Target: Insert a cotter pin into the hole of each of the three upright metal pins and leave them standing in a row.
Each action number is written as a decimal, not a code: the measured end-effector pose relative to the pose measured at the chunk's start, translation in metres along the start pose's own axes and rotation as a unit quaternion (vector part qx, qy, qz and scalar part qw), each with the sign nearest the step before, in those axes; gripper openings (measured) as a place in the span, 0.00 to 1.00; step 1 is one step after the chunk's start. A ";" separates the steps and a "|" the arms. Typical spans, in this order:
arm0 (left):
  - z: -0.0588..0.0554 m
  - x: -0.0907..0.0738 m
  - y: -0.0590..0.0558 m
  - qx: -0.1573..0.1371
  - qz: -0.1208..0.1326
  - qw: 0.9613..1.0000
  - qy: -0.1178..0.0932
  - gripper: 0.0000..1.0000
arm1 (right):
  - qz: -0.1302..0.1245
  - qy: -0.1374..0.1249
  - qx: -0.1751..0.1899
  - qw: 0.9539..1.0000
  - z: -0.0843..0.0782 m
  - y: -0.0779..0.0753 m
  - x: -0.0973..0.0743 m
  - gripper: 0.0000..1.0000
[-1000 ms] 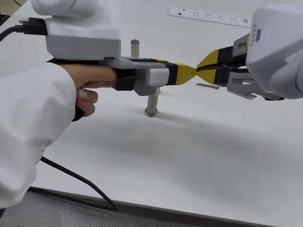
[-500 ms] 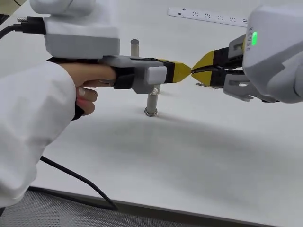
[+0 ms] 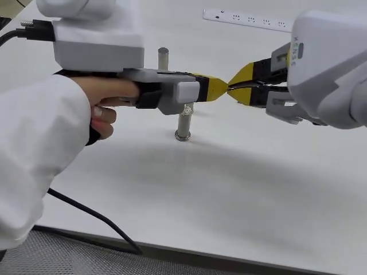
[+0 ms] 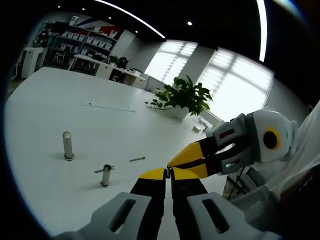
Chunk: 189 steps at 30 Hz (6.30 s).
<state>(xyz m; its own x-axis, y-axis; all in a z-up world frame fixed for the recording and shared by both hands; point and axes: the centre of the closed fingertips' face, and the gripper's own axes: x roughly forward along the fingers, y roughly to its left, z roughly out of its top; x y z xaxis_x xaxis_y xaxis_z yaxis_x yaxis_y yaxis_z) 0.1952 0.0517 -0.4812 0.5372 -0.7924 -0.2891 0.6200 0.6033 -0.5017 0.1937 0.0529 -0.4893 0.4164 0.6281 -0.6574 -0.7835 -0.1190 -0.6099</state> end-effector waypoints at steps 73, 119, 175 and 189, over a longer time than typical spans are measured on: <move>-0.026 -0.015 -0.019 0.257 -0.066 0.962 0.059 0.00 | 0.203 -0.092 0.278 0.934 0.009 0.054 0.000 0.05; -0.036 -0.023 0.007 0.308 -0.045 0.945 0.098 0.28 | 0.226 -0.056 0.246 0.941 -0.008 0.058 0.012 0.00; -0.048 -0.002 0.059 0.271 0.002 0.950 0.153 0.10 | 0.184 -0.007 0.261 0.948 -0.031 0.048 0.059 0.00; -0.048 -0.004 0.060 0.272 -0.002 0.950 0.155 0.10 | 0.187 -0.022 0.251 0.949 -0.014 0.045 0.072 0.00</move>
<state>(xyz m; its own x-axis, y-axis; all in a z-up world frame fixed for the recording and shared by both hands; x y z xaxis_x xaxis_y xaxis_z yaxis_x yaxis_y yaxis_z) 0.2028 0.0870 -0.5489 0.3921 -0.7321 -0.5571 0.8708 0.4906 -0.0319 0.1950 0.0822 -0.5698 0.0545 0.6466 -0.7609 -0.9985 0.0346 -0.0421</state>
